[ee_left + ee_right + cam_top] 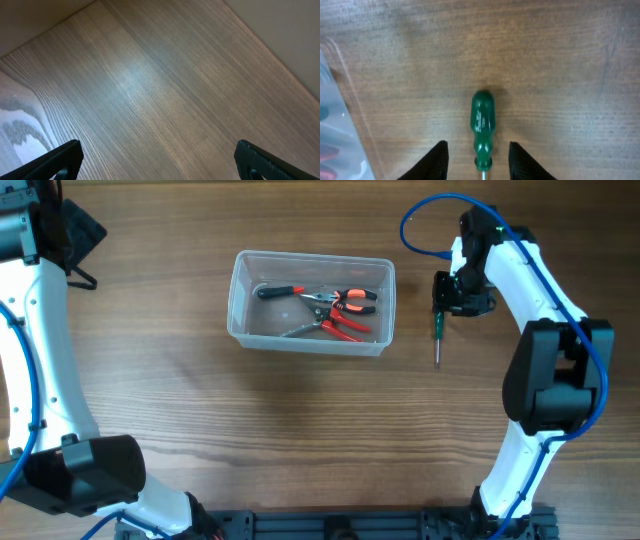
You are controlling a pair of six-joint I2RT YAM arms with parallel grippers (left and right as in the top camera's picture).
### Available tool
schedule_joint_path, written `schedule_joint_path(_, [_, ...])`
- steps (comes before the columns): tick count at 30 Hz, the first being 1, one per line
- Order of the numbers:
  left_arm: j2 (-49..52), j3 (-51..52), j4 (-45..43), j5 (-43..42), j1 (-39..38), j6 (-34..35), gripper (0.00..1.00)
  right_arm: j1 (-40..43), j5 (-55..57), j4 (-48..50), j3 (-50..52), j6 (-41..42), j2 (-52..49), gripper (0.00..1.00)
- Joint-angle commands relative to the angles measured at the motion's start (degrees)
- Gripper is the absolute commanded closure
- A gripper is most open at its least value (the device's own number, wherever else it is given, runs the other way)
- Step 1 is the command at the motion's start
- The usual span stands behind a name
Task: Pack container
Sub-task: 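Move the right gripper to the green-handled screwdriver and grasp it, then carry the green screwdriver left over the container and lower it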
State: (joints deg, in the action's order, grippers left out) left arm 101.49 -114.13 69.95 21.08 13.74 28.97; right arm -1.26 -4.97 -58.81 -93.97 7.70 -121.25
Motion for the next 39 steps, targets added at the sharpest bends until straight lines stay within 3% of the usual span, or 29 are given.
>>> schedule_joint_path(1, [-0.24, -0.52, 0.0, -0.09, 0.31, -0.26, 0.0, 0.09, -0.59, 1.09, 1.29, -0.48, -1.29, 0.62])
schedule_joint_path(8, [-0.24, -0.52, 0.0, -0.09, 0.31, -0.26, 0.0, 0.09, -0.63, 4.92, 6.8, -1.7, -1.29, 0.62])
schedule_joint_path(13, [-0.24, -0.52, 0.0, -0.09, 0.31, -0.26, 0.0, 0.09, -0.63, 6.86, 9.35, -1.68, -1.29, 0.71])
schedule_joint_path(16, [-0.24, -0.52, 0.02, -0.09, 0.31, -0.26, 0.0, 0.09, -0.63, 7.63, 10.01, -1.66, -1.29, 0.81])
schedule_joint_path(18, [-0.24, -0.52, 0.0, -0.09, 0.31, -0.26, 0.0, 0.09, -0.59, 7.72, 9.99, -1.75, -1.27, 0.96])
schedule_joint_path(31, [-0.24, -0.52, 0.0, -0.09, 0.31, -0.24, 0.0, 0.09, 4.0, 8.26, 6.82, -1.75, 2.16, 0.96])
schedule_joint_path(39, [-0.24, -0.52, 0.0, -0.09, 0.31, -0.26, 0.0, -3.39, -9.27, 7.82, -1.51, -10.54, 17.97, 0.96])
